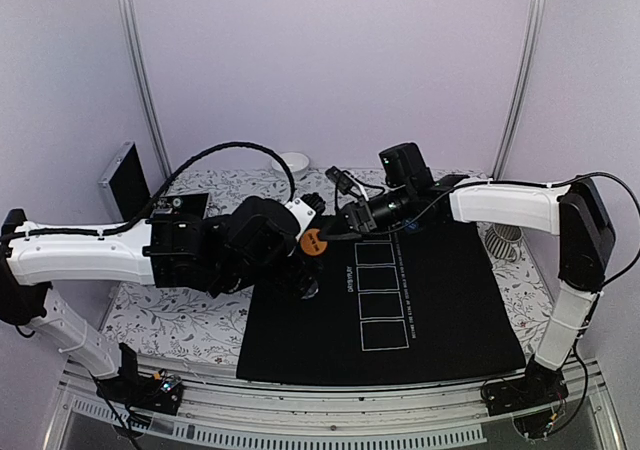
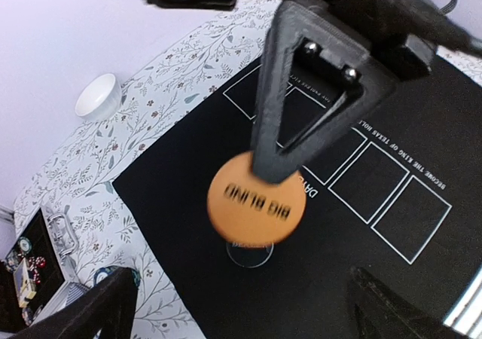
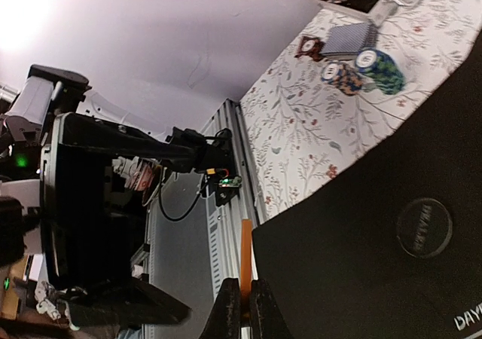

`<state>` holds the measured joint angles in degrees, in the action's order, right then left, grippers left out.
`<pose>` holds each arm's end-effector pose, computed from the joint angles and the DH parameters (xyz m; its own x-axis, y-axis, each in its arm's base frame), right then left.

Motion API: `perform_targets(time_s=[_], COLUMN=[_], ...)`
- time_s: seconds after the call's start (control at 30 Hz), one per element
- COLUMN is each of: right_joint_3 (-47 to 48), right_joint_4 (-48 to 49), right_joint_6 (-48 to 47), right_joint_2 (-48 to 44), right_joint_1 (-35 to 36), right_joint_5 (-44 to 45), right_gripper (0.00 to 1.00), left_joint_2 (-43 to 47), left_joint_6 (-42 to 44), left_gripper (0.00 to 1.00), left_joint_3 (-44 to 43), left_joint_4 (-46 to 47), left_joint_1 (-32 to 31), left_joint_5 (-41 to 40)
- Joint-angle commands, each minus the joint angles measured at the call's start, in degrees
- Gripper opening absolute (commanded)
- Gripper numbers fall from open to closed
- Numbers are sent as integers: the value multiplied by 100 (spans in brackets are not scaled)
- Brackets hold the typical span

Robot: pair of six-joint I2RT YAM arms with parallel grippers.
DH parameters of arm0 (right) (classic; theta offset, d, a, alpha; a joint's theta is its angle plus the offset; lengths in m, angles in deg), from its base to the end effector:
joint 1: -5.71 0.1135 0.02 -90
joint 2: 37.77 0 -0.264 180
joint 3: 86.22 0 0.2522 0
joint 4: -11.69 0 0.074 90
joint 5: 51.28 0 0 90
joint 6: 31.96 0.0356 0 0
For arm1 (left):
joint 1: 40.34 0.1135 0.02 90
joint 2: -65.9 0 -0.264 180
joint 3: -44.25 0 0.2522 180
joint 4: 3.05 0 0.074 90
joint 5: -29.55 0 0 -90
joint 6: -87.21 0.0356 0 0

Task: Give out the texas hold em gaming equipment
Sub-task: Pass from the left arm to the right, then place the big blind button in the big blind area.

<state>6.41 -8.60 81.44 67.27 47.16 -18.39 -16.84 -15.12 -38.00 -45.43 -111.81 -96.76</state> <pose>0.2900 0.2960 0.2638 -0.7247 -0.3523 -0.5921 -0.6552 0.0863 0.7505 0.1198 -0.2911 0.3034 -0.3449 0.4876 -0.8020 0.5655 0.7899 0.2371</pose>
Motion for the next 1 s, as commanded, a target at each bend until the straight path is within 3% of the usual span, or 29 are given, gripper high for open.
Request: perform_targets(time_s=[0.0, 0.23, 0.43, 0.63, 0.97], right_joint_3=[-629, -2072, -3139, -4101, -4396], right_joint_4=[-900, -2433, -3306, -3336, -3020], right_joint_6=[-513, -1124, -1398, -1131, -412], right_joint_2=[-685, -1353, -1948, -2131, -2145], right_joint_1=[-669, -1139, -1139, -1133, -893], right_joint_5=[283, 132, 422, 401, 1027], right_gripper=[2, 2, 2, 2, 2], left_joint_2=[587, 1500, 1708, 1429, 1416], left_joint_6=[-345, -1372, -1590, -1580, -1561], left_gripper=[98, 98, 98, 98, 98], left_joint_3=[116, 954, 1301, 1196, 1227], left_joint_4=[150, 311, 489, 412, 390], left_joint_1=[44, 1164, 1399, 1422, 1422], left_joint_5=[296, 914, 997, 1081, 1024])
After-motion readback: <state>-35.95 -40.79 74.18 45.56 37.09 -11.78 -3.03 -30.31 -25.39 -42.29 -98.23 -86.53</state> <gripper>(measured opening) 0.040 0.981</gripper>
